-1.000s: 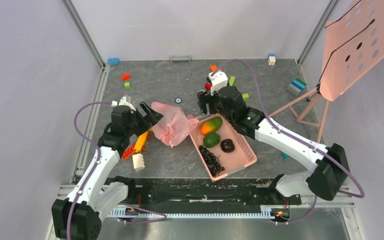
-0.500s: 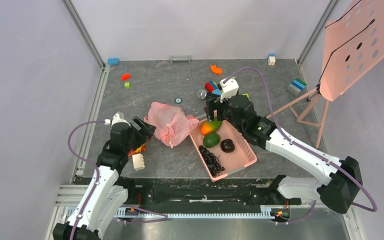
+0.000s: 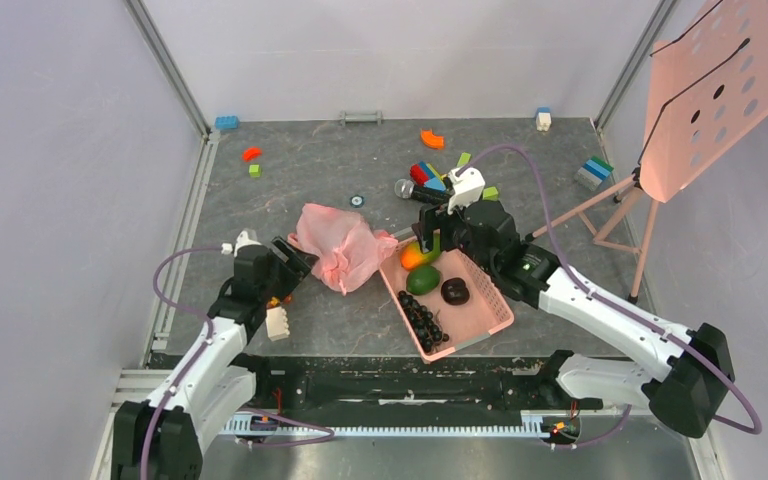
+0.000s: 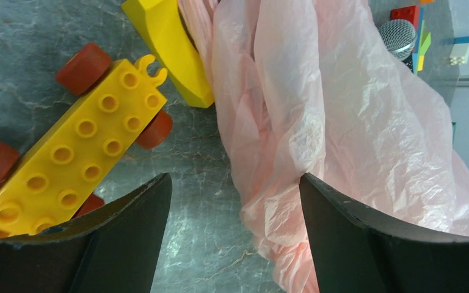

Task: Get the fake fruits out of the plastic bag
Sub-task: Untie the plastic bag at the center of the board.

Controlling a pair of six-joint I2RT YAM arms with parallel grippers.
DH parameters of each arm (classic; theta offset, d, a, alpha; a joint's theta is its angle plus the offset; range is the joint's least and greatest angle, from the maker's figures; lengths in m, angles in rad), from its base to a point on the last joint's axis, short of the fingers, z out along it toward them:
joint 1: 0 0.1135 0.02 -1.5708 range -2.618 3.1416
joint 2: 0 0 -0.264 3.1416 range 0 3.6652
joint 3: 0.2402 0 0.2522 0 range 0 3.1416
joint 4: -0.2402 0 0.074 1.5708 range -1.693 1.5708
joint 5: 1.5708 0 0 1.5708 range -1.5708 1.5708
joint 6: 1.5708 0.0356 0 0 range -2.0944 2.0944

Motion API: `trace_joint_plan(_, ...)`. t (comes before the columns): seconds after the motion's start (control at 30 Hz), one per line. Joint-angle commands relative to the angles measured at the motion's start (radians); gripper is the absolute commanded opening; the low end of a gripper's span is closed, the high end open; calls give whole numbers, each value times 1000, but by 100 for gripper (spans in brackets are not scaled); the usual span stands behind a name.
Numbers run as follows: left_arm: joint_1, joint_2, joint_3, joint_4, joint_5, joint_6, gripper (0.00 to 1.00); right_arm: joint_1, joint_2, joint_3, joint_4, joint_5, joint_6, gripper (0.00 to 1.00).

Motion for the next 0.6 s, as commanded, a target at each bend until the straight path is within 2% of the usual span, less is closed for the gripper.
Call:
trace_joint_plan(0.0, 2, 53, 2, 172, 26, -47, 82, -3, -22, -27, 35, -13, 23, 81)
trace_joint_plan(0.27, 2, 192, 1, 330, 52, -71, 73, -3, -48, -53, 36, -4, 28, 81)
trace_joint_plan(0.33, 2, 227, -1, 364, 61, -78, 67, -3, -53, -54, 32, -2, 27, 81)
trace_joint_plan(0.37, 2, 241, -1, 379, 65, -81, 63, -3, -57, -54, 29, 0, 27, 81)
trace_joint_plan(0.57, 2, 247, 35, 371, 85, -79, 21, -3, -89, -48, 18, 1, -27, 82)
